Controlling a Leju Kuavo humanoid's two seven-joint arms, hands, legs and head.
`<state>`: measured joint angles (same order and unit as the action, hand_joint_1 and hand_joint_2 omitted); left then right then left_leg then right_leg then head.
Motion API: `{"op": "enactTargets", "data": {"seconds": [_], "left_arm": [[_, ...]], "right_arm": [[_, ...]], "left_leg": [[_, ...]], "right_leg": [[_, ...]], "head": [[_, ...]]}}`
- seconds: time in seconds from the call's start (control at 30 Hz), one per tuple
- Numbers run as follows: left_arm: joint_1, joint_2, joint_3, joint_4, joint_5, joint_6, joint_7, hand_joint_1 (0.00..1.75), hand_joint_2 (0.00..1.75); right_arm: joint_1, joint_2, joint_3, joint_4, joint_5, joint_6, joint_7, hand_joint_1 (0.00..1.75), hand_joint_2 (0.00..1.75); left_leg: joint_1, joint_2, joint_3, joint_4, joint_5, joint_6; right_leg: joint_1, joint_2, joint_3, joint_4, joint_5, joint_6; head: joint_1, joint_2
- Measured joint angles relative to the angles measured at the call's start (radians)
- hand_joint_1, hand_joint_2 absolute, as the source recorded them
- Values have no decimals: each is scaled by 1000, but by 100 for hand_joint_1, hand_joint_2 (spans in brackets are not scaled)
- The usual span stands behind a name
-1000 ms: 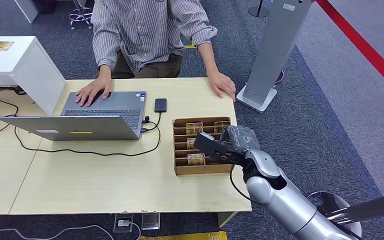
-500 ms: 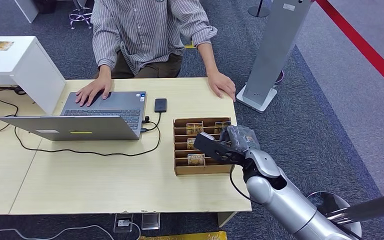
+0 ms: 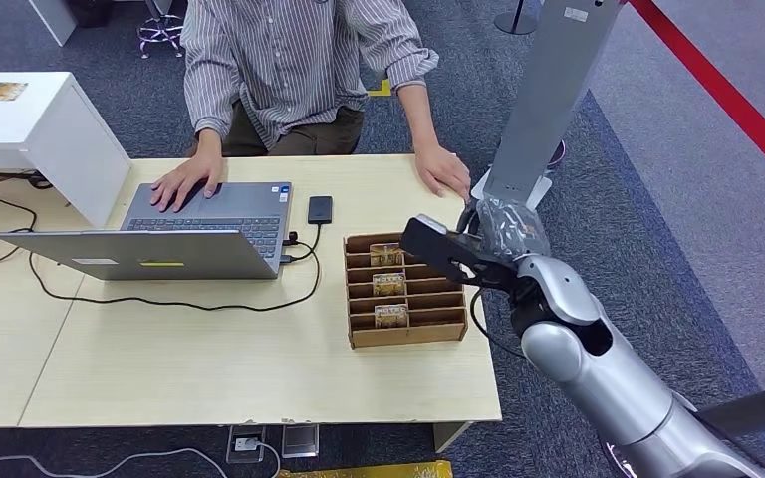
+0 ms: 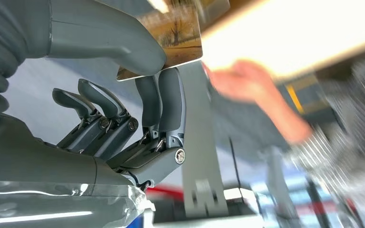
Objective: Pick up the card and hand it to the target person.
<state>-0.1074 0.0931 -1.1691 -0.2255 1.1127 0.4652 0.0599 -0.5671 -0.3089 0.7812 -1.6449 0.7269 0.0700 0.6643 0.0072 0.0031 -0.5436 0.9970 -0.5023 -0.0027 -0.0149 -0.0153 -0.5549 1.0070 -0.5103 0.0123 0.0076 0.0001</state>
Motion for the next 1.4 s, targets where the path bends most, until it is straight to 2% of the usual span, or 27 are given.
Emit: {"op": "enactTargets", "data": {"seconds": [0.2,0.33,0.4,0.6,0.8,0.93,1.07,1.2,1.4], "left_arm": [[0,0,0,0,3,4,0,0,175],[0,0,0,0,-2,1,-1,0,175],[-1,-1,0,0,-7,-3,-3,0,175],[-4,-5,-1,0,-23,-10,-16,0,175],[-12,-12,-4,0,-25,-9,-14,0,175],[-12,-14,-5,0,-25,-3,-12,0,175],[-9,-15,-5,0,-24,4,-4,0,175],[-8,-15,-5,0,-16,8,19,0,0],[-7,-16,-5,0,15,32,31,0,0]], "right_arm": [[-67,-29,-33,-150,-4,31,3,175,175],[-99,-32,-35,-184,-26,11,-52,175,175],[-111,-27,-34,-177,-16,-41,-110,175,175],[-138,15,-16,-47,106,-285,-292,175,175],[-154,80,3,174,193,-528,-418,175,175],[-159,122,14,297,186,-602,-454,175,175],[-161,148,23,379,183,-615,-452,0,175],[-162,168,30,425,163,-611,-453,0,175],[-154,191,47,442,70,-582,-467,0,175]], "left_leg": [[0,0,0,0,0,0],[0,0,0,0,0,0],[0,0,0,0,0,0],[0,0,0,0,0,0],[0,-1,0,0,0,0],[0,-1,0,0,0,0],[0,-1,0,0,0,0],[0,-1,0,0,0,0],[0,-1,0,0,0,0]], "right_leg": [[0,0,0,0,0,0],[0,0,0,0,0,0],[0,0,1,0,0,0],[0,-1,1,0,0,0],[0,-1,1,0,0,0],[0,0,1,1,0,0],[0,-1,1,1,0,0],[0,-1,1,1,0,0],[0,0,0,1,0,0]], "head": [[-1,0],[-2,0],[-1,0],[0,0],[0,0],[-1,0],[-1,0],[0,0],[-1,0]]}}
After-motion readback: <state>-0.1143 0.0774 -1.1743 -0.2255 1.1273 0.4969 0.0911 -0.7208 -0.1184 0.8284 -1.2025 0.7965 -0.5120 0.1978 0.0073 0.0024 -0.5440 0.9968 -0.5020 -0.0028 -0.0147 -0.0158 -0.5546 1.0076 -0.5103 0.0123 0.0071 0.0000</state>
